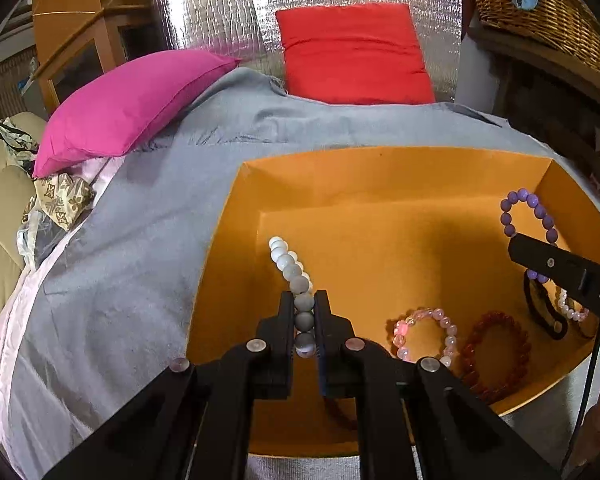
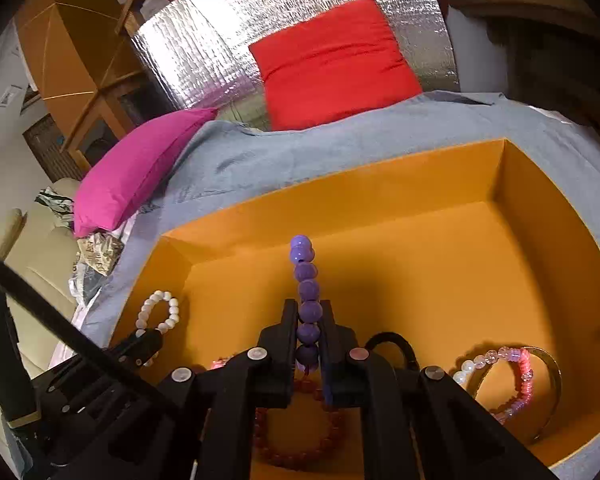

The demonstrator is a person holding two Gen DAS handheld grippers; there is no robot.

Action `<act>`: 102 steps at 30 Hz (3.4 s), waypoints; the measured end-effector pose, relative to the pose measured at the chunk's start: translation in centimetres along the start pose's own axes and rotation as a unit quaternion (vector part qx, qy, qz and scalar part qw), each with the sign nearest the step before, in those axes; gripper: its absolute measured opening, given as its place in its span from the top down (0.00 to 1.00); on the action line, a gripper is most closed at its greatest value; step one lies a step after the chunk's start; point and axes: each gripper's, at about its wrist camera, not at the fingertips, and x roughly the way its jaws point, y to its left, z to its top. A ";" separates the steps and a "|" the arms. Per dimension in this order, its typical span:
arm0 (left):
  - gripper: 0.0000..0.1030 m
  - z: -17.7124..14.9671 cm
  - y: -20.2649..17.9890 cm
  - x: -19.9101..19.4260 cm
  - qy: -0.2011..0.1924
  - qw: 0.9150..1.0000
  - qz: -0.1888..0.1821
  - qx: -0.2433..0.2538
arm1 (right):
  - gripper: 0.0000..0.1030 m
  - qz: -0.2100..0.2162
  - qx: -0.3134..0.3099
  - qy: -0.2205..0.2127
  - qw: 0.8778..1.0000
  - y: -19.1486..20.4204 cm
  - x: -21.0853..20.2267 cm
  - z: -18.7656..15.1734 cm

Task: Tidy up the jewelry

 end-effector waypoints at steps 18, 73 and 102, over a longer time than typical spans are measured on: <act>0.47 0.2 0.0 -1.6 -0.008 0.999 0.036 0.003 | 0.56 -0.025 0.022 -0.013 0.999 -1.0 -1.0 0.4; 0.12 0.2 0.6 -17.2 -0.110 0.992 0.059 -0.027 | 0.33 -0.088 -0.041 -0.027 0.995 3.6 -17.7 -2.3; 0.12 0.2 1.4 -17.2 -0.104 0.992 0.060 -0.033 | 0.33 -0.080 -0.038 -0.033 0.996 4.3 -17.5 -2.2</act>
